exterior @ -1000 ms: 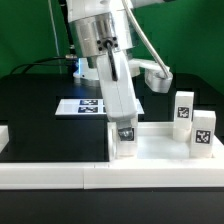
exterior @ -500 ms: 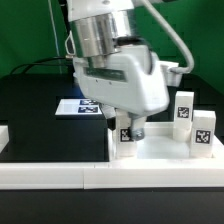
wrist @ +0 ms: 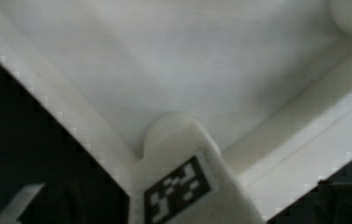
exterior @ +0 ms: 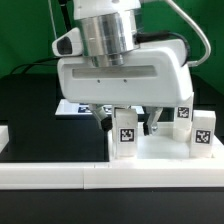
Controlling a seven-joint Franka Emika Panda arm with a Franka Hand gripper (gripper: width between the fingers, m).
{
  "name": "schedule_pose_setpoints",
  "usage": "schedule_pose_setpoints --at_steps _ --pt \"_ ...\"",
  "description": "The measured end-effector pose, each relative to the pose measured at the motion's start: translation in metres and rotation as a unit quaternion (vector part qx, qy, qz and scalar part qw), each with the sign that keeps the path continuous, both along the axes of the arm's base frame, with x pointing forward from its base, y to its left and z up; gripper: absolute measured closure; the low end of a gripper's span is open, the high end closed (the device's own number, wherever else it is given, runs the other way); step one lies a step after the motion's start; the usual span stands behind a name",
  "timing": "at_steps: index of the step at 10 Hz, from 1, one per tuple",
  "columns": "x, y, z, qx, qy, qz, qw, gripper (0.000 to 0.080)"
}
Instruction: Assemble square table
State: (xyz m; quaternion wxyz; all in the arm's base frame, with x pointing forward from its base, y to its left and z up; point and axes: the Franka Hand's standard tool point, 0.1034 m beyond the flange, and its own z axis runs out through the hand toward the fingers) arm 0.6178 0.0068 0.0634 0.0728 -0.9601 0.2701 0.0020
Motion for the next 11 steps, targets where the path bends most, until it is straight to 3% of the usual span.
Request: schedule_pose_setpoints --at_steps 2,3,6,7,8,9,11 --pt "0.0054 0.0050 0.0017 -0.032 -0.031 0.145 0.988 0.0150" --pt "0.0052 -0.0022 0.0001 -0.043 -0.048 0.183 0.981 0.0150" --pt "0.0048 -0.0014 -0.0006 -0.040 -0.045 0.166 0.984 0.0197" --pt "0.0047 -0.0013 -0.0007 -0.039 -0.043 0.151 0.987 0.0373" --pt "0.0046 -0.0008 -0.0009 -0.036 -0.038 0.104 0.993 0.0373" --pt "0.0044 -0.0015 -0.0011 -0.034 -0.035 0.073 0.996 0.0518" --pt "0.0045 -0.0021 -0.0013 -0.031 -0.028 0.014 0.999 0.0517"
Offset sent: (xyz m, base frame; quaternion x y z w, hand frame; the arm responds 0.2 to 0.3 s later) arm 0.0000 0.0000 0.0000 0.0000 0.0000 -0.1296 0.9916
